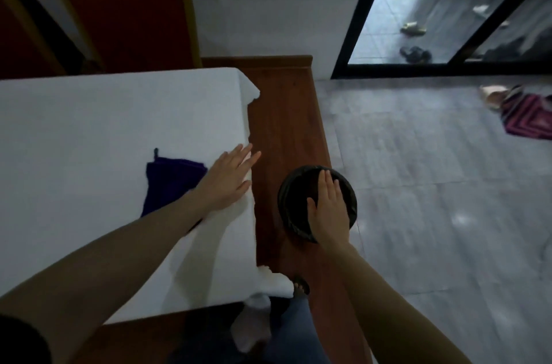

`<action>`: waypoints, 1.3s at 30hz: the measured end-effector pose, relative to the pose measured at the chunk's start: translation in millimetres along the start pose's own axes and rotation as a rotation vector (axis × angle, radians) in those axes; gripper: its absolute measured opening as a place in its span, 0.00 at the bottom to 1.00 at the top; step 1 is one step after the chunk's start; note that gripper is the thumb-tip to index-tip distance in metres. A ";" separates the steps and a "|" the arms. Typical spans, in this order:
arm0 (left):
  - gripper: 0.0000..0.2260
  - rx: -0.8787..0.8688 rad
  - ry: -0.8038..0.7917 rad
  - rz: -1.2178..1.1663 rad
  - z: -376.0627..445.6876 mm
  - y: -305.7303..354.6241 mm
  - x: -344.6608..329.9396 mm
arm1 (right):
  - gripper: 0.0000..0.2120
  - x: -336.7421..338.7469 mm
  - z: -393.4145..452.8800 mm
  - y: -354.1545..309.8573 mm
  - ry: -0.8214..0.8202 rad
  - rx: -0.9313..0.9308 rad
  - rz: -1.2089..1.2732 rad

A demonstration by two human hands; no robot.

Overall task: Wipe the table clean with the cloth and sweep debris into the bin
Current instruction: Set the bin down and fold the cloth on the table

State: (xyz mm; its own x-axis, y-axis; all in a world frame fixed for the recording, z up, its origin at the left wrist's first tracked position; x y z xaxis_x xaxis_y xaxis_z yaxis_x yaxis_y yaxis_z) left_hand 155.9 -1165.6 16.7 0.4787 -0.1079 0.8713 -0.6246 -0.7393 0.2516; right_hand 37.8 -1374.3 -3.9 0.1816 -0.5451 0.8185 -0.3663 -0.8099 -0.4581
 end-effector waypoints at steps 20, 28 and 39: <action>0.39 -0.079 -0.202 0.047 -140.0 -199.8 -12.5 | 0.38 -153.2 -59.6 -279.3 -0.096 0.105 -0.044; 0.45 -0.043 -0.135 0.137 -219.1 -231.8 -45.0 | 0.47 -177.0 -50.4 -296.8 -0.303 0.412 -0.313; 0.32 0.061 0.125 0.069 -219.5 -207.7 -63.7 | 0.40 -173.6 -22.8 -289.0 -0.299 0.533 -0.371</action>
State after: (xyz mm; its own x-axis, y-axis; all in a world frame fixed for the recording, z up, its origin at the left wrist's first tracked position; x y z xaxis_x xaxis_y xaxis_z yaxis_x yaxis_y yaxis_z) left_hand 119.7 -859.2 1.4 0.3533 -0.0791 0.9321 -0.6130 -0.7722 0.1669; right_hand 91.3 -1040.7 -5.7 0.4778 -0.1873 0.8583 0.2505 -0.9074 -0.3375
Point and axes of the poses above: each hand's wrist, its own z-axis towards the middle knuckle, its own x-axis out of the back of the hand, y = z × x, the point moved 6 cm from there along z, towards the middle knuckle, and after that the axes turned 14 degrees about -y, right-handed, at the moved point
